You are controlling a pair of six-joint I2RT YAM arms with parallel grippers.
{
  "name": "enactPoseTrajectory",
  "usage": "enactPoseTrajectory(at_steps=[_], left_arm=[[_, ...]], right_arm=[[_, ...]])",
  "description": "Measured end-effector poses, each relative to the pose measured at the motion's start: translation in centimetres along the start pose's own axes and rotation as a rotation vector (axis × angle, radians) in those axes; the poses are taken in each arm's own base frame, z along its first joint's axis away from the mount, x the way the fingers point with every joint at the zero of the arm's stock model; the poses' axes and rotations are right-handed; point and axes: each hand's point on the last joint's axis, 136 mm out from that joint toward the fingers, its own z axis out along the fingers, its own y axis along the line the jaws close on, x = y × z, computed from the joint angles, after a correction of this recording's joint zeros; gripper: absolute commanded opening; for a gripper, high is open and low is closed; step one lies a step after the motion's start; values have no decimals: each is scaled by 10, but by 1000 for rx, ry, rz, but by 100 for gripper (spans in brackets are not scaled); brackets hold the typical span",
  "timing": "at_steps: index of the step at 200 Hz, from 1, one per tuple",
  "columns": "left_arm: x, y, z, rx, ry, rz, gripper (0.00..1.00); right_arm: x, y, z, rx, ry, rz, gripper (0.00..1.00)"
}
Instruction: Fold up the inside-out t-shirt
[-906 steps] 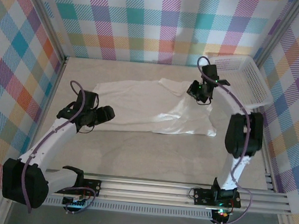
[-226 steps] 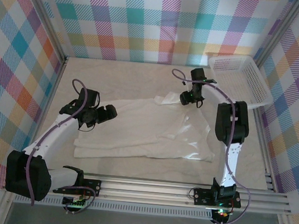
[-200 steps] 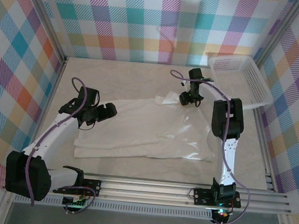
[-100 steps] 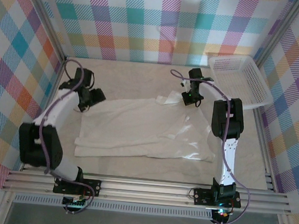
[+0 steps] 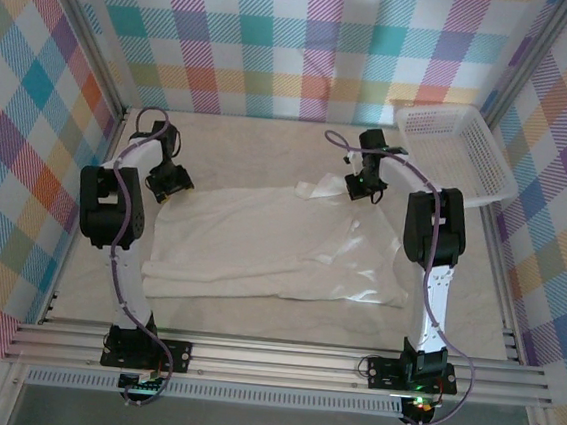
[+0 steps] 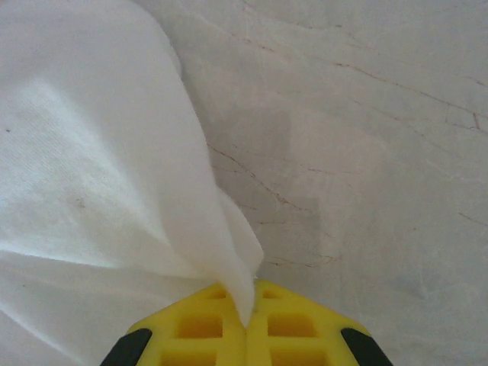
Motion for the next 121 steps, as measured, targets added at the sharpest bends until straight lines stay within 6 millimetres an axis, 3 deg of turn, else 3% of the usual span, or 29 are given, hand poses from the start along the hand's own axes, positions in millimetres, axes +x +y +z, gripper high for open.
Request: enactPoseTrajectory(at_steps=[19,35,74,121], left_arm=[[-2,5,2,-37,4,19,14],[-10,7,-3,-50,-13,12,0],[-32,9,-11,-41,-53,-5,0],[-37,25,-6,3,-14,-79,0]], right_arm=[[0,0,0,1,-1,5,0],[0,-1,0,4,0,14,0],[1,-6,0,21,1,32,0],[5,-17,1,30,6,78,0]])
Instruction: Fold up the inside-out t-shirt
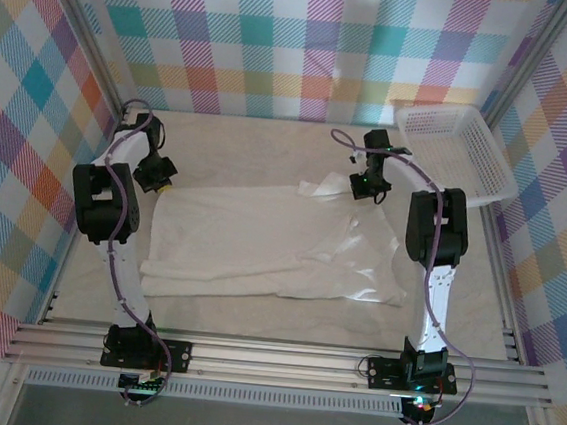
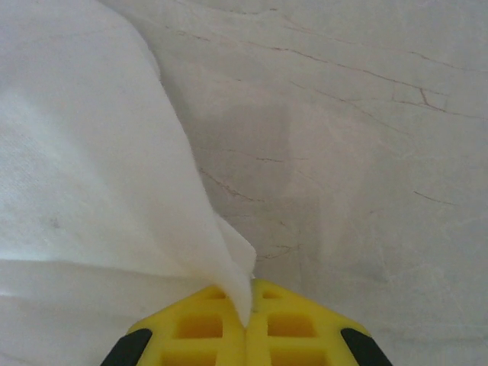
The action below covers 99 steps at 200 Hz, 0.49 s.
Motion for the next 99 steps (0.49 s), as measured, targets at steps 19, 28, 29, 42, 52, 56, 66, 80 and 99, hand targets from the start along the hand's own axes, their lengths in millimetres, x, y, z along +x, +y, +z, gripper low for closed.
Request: enactPoseTrajectory(at_steps=[19,28,29,42,52,56,66,80,99], left_arm=[[3,-5,1,30,19,-4,0],[4,-9,1,52,26,-9,0],[4,-9,1,53,26,-9,0],[4,-14,2,86,33,-24,0],[6,-15,3,107,39,-35,0],[6,-15,3,115,42,-40,0],[9,-13,3,135,54,-56,0],[11,-9,1,163,63,-83,0],[12,-7,-4,203,76,-110,0]], right_arm=[[1,2,-2,-21,8,26,0],[0,4,-5,-43,9,44,0],[0,5,-5,-46,9,48,0],[-5,6,-10,-81,-3,86,0],[-10,7,-14,-112,-21,121,0],[-12,6,-17,-125,-27,141,0],[-14,2,-23,-160,-43,191,0],[-20,-8,-37,-205,-82,269,0],[-27,-20,-54,-250,-131,352,0]])
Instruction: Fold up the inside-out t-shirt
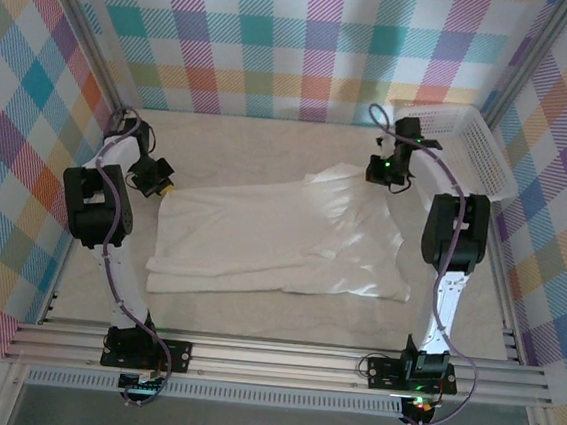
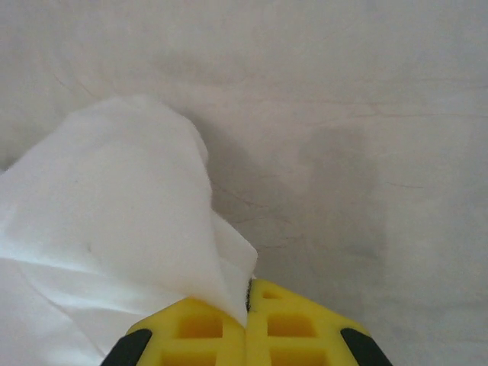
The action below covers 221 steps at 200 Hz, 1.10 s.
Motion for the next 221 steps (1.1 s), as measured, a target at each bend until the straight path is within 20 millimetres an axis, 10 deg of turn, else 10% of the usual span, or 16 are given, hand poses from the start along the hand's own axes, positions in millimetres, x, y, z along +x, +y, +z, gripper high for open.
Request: enactPoseTrajectory(at_steps=[94,139,221], left_arm=[[5,-14,-27,131,-8,-18,0],[56,0,-77,210,-80,-12,0],[82,28,-77,141,-104,-16,0]], right_arm=[[-5,10,-10,-99,-15,122,0],[37,0,-31,-82,-18,201,0],[34,-7,-41,-52,-32,242,0]])
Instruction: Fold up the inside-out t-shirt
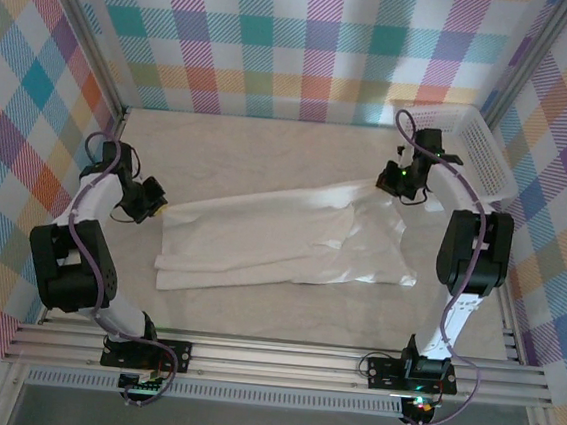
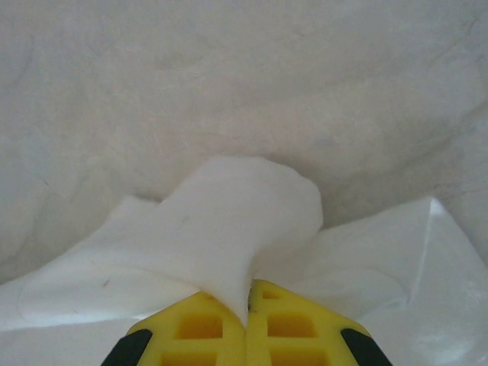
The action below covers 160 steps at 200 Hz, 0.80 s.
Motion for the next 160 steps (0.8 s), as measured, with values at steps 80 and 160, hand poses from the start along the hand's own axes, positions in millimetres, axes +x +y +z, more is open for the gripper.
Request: enactPoseTrajectory(at_steps=[80,160], left_arm=[[38,40,28,-73,75,-30,44],[14,-22,-58,134,-198,107,67]], right_arm=[[73,-55,27,132,123,94,43],[14,1,-14,185,-102,-75,64]])
